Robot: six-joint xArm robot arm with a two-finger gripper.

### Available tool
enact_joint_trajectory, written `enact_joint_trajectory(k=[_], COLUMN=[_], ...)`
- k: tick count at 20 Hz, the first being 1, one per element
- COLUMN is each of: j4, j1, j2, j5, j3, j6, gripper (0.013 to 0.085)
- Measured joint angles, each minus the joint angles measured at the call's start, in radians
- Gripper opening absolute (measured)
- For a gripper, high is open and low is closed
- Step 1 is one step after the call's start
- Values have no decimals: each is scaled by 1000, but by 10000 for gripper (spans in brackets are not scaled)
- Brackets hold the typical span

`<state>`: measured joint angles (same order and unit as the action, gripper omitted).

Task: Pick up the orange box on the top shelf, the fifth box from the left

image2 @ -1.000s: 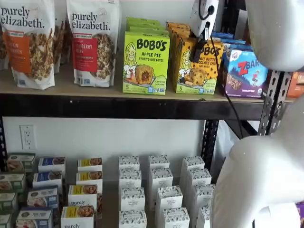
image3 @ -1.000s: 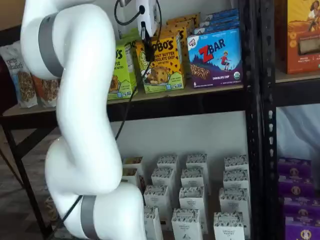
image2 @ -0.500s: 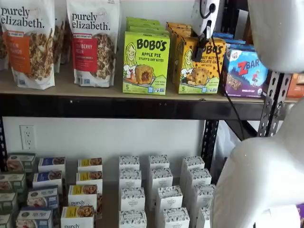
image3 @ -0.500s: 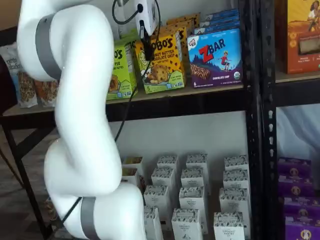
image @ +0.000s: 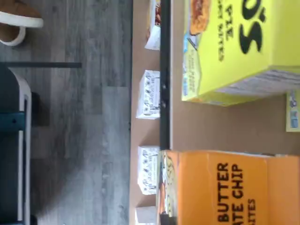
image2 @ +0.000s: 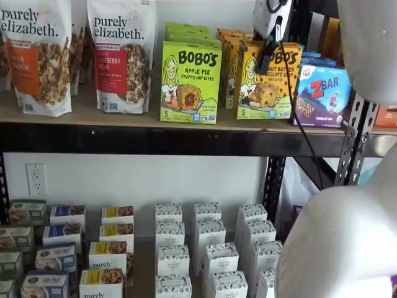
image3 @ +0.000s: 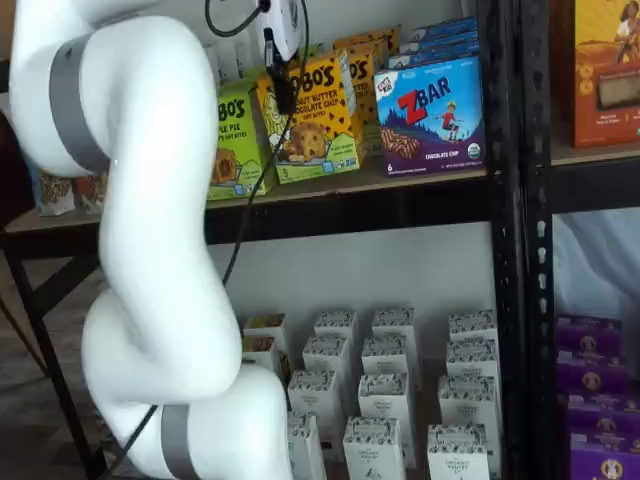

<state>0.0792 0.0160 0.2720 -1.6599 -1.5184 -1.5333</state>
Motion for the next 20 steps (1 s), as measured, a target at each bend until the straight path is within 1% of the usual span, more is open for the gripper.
enact_joint_trajectory(k=[5, 10, 13, 16, 20], j4=[8, 32, 33, 35, 48], j1=[3, -3, -3, -5, -16], j2=[64, 133, 172, 214, 273], j5=[-59, -112, -145, -165, -170], j3=[21, 46, 63, 90, 130], j6=[8, 13, 16, 15, 11], gripper=[170, 170, 170, 170, 170])
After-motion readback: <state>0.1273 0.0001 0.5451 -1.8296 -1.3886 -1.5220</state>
